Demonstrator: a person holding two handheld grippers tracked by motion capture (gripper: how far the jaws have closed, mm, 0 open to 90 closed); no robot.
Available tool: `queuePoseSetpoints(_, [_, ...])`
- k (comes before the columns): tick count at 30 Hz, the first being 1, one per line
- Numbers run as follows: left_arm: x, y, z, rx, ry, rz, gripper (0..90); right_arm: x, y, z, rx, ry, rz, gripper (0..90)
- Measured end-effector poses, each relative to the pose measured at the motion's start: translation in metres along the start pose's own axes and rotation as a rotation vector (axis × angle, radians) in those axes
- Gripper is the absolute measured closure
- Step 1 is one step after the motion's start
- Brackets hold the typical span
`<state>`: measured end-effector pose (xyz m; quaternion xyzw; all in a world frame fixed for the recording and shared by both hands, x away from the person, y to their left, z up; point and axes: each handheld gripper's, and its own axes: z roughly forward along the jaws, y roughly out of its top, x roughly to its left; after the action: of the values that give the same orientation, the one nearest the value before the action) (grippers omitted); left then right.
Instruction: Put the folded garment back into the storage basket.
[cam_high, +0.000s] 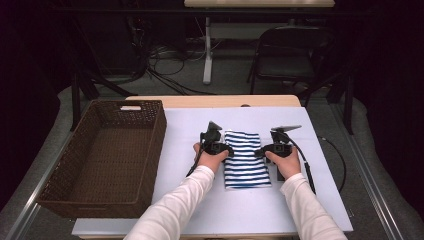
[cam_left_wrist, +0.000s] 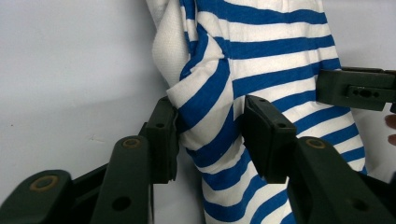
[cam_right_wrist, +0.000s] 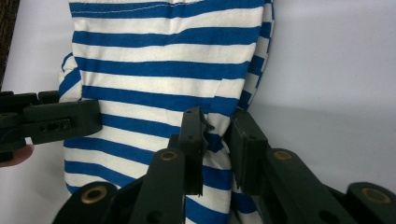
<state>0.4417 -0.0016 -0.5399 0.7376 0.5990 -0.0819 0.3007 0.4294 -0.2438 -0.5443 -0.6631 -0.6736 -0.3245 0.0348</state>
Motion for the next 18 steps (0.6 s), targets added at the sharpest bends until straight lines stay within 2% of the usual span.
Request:
queuePoseSetpoints(8, [0.0005, 0.0001, 0.0007, -0.002, 0.001, -0.011, 63.7, -0.0010, -0.0001, 0.0011, -0.005, 0.005, 0.013, 80.8])
queuePoseSetpoints(18, [0.0006, 0.0004, -0.0001, -0.001, -0.003, -0.029, 68.3, 0.0005, -0.0001, -0.0027, -0.012, 0.001, 0.007, 85.0])
